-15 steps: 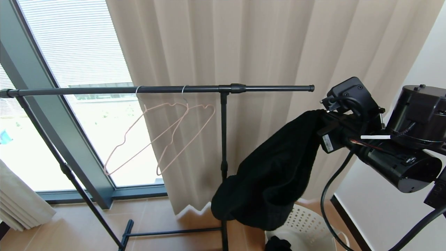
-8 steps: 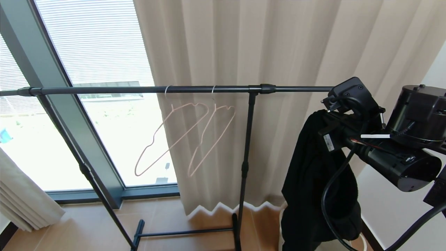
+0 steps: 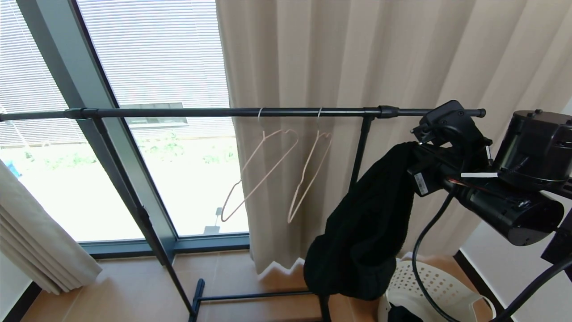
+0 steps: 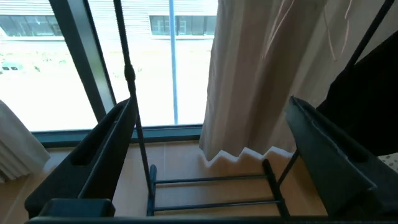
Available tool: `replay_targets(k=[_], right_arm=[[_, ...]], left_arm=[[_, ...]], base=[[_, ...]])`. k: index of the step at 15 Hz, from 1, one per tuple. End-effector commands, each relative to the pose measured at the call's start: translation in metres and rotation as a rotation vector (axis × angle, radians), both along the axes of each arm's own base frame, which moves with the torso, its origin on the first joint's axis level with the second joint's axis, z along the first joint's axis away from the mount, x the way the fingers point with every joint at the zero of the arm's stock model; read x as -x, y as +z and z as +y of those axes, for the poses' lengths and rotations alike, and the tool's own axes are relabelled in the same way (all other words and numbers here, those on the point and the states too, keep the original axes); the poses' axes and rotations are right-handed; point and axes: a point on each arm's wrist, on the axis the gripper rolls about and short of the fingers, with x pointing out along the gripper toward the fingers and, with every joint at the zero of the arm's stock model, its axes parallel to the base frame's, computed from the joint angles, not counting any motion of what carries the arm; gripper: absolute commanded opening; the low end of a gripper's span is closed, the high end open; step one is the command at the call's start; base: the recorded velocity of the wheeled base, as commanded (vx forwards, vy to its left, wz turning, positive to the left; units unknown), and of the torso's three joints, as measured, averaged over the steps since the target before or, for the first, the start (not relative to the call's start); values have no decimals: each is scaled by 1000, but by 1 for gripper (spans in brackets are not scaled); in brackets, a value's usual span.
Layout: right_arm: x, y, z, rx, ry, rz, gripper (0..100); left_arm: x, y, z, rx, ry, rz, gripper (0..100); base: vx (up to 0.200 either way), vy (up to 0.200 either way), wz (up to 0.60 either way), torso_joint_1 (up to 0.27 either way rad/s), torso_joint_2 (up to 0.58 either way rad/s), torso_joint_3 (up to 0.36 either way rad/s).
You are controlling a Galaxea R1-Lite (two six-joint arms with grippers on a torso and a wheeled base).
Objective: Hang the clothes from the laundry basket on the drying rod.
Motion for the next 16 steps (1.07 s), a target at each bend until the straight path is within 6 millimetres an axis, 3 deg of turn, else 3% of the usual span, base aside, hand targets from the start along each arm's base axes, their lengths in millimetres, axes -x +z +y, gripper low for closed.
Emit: replay_targets(k=[1, 4, 16], right_arm=[[0, -1, 0, 2, 1, 2, 0], [0, -1, 0, 4, 1, 4, 0], [3, 3, 0, -4, 38, -7, 0]], left_arm=[[0, 0, 0, 0, 0, 0, 100], [0, 0, 0, 0, 0, 0, 100], [0, 0, 0, 0, -12, 3, 100]], base=[[-200, 0, 0, 2, 12, 2], [-200, 0, 0, -10, 2, 2], [0, 0, 0, 0, 0, 0]])
